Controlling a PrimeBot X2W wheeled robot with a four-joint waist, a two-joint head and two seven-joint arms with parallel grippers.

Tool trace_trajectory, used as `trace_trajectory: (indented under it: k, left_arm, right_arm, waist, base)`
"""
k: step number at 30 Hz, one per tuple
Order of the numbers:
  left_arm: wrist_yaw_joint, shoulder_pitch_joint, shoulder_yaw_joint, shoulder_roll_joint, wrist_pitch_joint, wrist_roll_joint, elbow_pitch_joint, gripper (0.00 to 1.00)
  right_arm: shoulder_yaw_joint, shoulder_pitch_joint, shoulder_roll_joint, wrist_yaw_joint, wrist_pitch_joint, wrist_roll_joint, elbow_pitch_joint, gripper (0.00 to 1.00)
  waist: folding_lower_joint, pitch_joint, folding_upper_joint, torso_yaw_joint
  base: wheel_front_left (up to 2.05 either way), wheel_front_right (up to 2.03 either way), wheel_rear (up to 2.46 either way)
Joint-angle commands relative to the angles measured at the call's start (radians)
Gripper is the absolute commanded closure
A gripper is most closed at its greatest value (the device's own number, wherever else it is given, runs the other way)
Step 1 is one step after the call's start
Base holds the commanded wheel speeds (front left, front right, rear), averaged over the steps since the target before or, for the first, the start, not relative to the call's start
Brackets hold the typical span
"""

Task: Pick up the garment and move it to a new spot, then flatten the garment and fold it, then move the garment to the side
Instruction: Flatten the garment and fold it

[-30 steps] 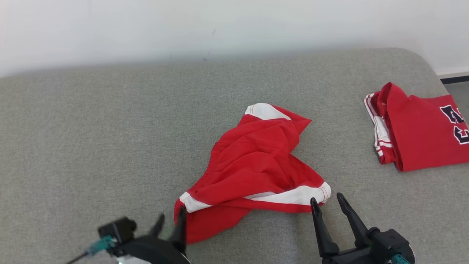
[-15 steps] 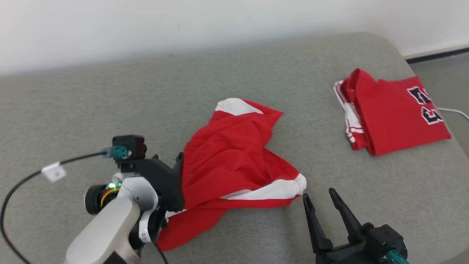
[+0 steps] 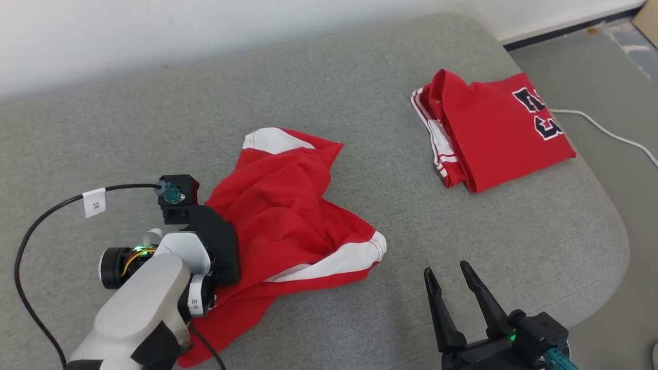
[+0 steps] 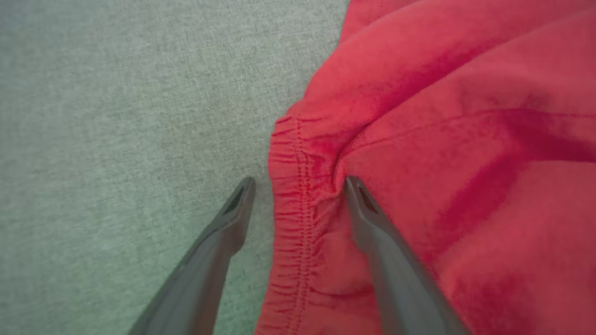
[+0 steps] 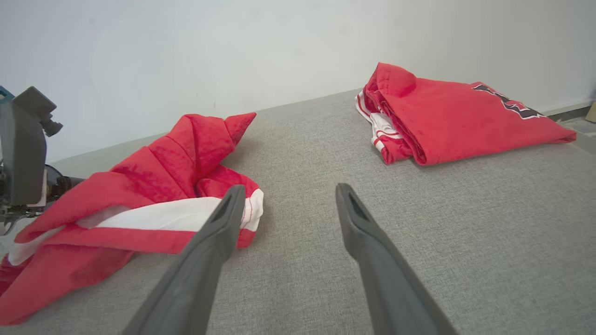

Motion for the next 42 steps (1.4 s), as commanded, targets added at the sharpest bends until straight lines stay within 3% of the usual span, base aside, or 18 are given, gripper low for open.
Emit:
trace_trajectory:
  k: [1, 3, 6, 12, 16, 23, 24, 36, 37, 38, 42]
  left_arm:
    - [-0.007, -0.013, 0.002, -0.006, 0.005, -0.013, 0.010, 0.13]
    - [-0.002, -0.018, 0.005, -0.015, -0.004, -0.017, 0.026, 0.53]
    - [0.005, -0.037, 0.020, -0.025, -0.048, -0.012, 0.047, 1.00]
    - [-0.006, -0.061, 0.078, -0.047, -0.151, -0.043, 0.088, 1.00]
    - [0.020, -0.073, 0.169, -0.062, -0.301, -0.082, 0.092, 1.00]
    - [0.017, -0.055, 0.300, -0.047, -0.432, -0.157, 0.109, 1.00]
    - [0.017, -0.048, 0.360, -0.047, -0.486, -0.202, 0.116, 1.00]
    - [0.031, 0.008, 0.459, -0.001, -0.609, -0.233, 0.221, 1.00]
    - [0.020, 0.010, 0.454, -0.004, -0.609, -0.230, 0.225, 0.58]
    - [0.009, 0.009, 0.449, -0.007, -0.612, -0.227, 0.226, 0.00]
    - [-0.053, 0.030, 0.419, -0.006, -0.636, -0.182, 0.205, 0.00]
  right_arm:
    - [0.002, -0.011, 0.000, -0.002, -0.001, 0.006, -0.002, 0.00]
    - [0.000, -0.010, 0.000, -0.002, -0.001, 0.009, -0.004, 0.00]
    - [-0.005, -0.010, 0.000, -0.002, -0.001, 0.013, -0.005, 0.00]
    - [-0.016, -0.016, 0.000, -0.002, -0.001, 0.012, -0.012, 0.00]
    - [-0.021, -0.014, 0.000, -0.002, -0.001, 0.001, -0.012, 0.00]
    - [-0.017, -0.016, 0.000, -0.002, -0.001, -0.007, -0.010, 0.00]
    - [-0.014, -0.022, 0.000, -0.002, -0.001, -0.008, -0.008, 0.00]
    - [-0.012, -0.024, 0.000, -0.002, -0.001, -0.013, -0.003, 0.00]
    - [-0.014, -0.022, 0.000, -0.002, -0.001, -0.014, -0.003, 0.00]
    - [-0.018, -0.019, 0.000, -0.002, -0.001, -0.015, -0.003, 0.00]
    - [-0.025, -0.017, 0.000, -0.002, -0.001, -0.020, -0.002, 0.00]
  waist:
    - [-0.0001, 0.010, -0.0001, -0.010]
    - [-0.0001, 0.013, -0.0001, -0.010]
    - [-0.0001, 0.016, -0.0001, -0.007]
    - [-0.0001, 0.025, -0.0001, 0.014]
    - [-0.0001, 0.029, -0.0001, 0.041]
    - [-0.0001, 0.029, -0.0001, 0.073]
    - [-0.0001, 0.030, -0.0001, 0.080]
    - [-0.0001, 0.030, -0.0001, 0.087]
    - [-0.0001, 0.028, -0.0001, 0.090]
    - [-0.0001, 0.026, -0.0001, 0.094]
    - [-0.0001, 0.008, -0.0001, 0.113]
  base:
    - [0.00, 0.00, 0.00]
    - [0.00, 0.00, 0.00]
    - [0.00, 0.00, 0.00]
    - [0.00, 0.00, 0.00]
    - [0.00, 0.00, 0.00]
    - [0.00, 0.00, 0.00]
    - [0.00, 0.00, 0.00]
    - [0.00, 0.00, 0.00]
    - [0.00, 0.00, 0.00]
    - [0.00, 0.00, 0.00]
    - [0.00, 0.00, 0.00]
